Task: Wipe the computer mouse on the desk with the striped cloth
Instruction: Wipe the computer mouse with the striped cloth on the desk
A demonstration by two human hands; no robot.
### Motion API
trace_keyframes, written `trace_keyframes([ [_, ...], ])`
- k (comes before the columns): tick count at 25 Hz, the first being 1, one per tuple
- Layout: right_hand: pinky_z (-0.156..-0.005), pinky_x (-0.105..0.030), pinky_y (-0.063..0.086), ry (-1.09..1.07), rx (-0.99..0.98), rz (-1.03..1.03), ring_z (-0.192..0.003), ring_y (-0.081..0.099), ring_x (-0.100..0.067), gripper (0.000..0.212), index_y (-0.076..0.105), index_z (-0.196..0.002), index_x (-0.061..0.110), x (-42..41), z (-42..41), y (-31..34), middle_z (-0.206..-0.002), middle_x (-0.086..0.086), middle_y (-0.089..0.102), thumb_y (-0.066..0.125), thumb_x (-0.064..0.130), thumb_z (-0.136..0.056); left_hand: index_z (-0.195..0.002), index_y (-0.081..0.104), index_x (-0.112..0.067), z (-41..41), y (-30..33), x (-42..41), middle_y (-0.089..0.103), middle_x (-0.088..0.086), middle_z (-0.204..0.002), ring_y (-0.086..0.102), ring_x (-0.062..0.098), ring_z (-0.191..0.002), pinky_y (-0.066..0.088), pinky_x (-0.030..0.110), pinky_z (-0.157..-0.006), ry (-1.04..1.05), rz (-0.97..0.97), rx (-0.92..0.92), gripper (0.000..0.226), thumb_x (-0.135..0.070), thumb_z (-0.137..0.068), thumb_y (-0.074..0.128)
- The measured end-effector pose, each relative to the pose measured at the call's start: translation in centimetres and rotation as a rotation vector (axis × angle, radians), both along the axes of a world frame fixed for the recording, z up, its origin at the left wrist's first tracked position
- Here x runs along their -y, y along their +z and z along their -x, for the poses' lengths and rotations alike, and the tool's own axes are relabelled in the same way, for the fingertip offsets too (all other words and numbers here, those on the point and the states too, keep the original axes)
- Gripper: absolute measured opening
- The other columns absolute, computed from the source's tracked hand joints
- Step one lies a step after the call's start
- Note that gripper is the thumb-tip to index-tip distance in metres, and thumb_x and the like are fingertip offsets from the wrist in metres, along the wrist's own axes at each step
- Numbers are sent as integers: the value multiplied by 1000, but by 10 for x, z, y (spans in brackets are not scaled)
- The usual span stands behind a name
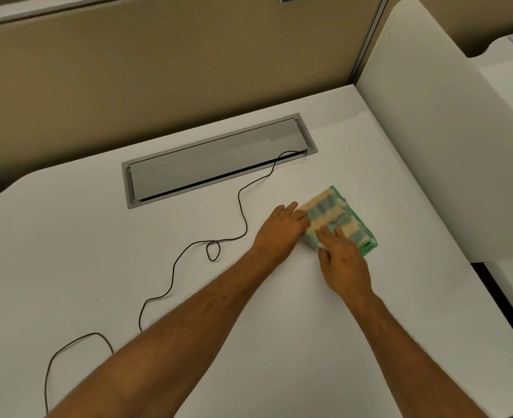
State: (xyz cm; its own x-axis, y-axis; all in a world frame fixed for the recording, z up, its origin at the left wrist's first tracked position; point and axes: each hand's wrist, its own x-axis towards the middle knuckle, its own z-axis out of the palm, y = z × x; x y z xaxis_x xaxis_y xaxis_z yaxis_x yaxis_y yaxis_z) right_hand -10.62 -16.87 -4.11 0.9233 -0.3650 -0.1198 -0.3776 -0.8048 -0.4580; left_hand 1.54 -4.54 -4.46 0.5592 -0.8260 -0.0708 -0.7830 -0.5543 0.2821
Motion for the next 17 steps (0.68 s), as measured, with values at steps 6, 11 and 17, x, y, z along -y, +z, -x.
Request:
trace_keyframes([
  [6,-72,-34,52,15,53,-52,-84,66,-28,35,61,-125,16,-12,0,76,-103,-9,73,60,29,-92,-107,61,-8,20,56,-33,66,8,-105,60,28,-104,35,51,-111,90,210,-200,11,-7,-101,51],
  [11,-84,-35,47,204,-148,-148,-104,62,-25,58,46,-139,27,-43,-11,131,-123,-4,66,61,54,-89,-114,60,-17,22,124,-84,66,1,-107,56,13,-87,47,25,-77,92,257,-378,19,-28,-106,47],
  [17,-74,-27,49,312,-61,-296,-86,63,-16,27,60,-115,27,-111,-14,165,-107,-2,68,55,45,-97,-114,51,-28,43,174,-166,64,-5,-107,62,12,-89,55,25,-79,266,362,-451,17,-41,-104,48],
])
